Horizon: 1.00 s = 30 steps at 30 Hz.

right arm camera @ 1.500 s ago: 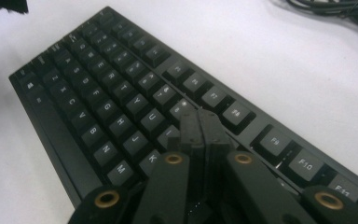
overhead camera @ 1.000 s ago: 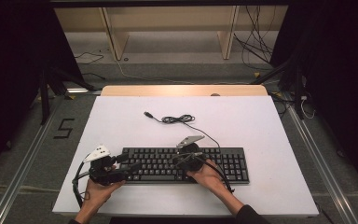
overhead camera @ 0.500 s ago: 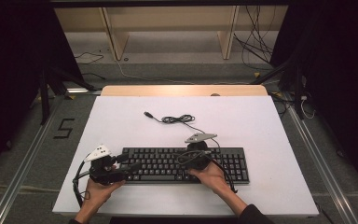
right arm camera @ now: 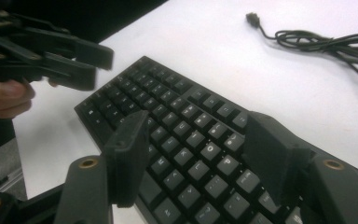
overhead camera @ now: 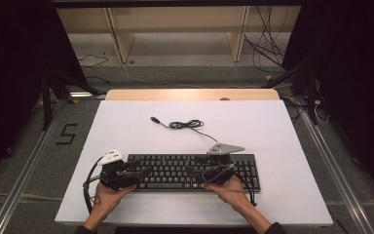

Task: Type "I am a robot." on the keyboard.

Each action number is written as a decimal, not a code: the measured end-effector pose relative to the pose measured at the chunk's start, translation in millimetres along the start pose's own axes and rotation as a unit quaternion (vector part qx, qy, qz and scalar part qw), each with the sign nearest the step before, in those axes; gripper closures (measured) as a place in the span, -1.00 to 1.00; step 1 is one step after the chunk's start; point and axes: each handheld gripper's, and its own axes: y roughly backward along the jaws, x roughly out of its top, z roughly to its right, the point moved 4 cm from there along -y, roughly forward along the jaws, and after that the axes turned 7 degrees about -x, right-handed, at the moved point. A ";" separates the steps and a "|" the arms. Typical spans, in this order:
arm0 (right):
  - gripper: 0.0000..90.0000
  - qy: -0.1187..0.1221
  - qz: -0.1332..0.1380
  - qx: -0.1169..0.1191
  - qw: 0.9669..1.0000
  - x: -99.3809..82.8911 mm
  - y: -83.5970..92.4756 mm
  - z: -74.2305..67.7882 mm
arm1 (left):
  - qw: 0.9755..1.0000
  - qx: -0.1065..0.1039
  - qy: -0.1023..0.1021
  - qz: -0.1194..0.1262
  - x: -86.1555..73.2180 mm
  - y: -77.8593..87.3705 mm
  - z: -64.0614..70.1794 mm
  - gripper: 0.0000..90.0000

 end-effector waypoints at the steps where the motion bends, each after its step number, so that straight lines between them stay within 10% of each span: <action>1: -0.09 0.000 0.000 0.000 1.000 0.0 0.0 0.0 | 1.000 0.000 0.000 0.000 0.0 0.0 0.0 0.01; 20: -0.25 -0.007 0.031 -0.017 0.999 -13.0 35.4 6.6 | 0.998 -0.011 -0.039 -0.053 11.9 -41.7 1.2 0.87; 30: -0.25 -0.008 0.032 -0.018 0.999 -15.4 38.8 6.1 | 0.995 -0.011 -0.040 -0.092 12.2 -58.3 1.4 0.97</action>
